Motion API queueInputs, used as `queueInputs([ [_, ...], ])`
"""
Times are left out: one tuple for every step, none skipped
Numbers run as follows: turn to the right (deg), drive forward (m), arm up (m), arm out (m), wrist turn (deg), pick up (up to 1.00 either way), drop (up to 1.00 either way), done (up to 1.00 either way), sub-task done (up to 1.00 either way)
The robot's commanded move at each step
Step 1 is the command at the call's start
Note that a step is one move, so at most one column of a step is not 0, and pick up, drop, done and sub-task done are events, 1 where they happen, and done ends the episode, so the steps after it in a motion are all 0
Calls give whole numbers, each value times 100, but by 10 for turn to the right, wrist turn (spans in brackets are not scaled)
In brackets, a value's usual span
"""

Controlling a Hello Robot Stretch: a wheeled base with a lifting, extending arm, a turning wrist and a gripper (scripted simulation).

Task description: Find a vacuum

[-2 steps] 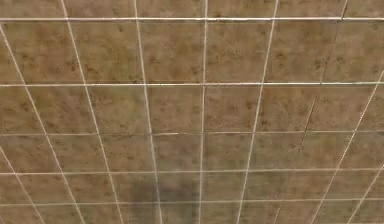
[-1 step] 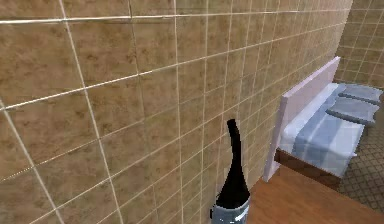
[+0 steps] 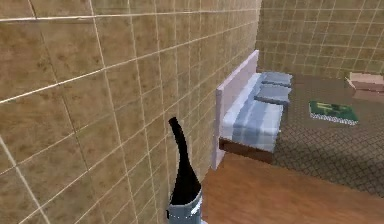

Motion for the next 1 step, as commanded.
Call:
queueInputs([
  [0,0,0,0,0,0,0,100,0],
])
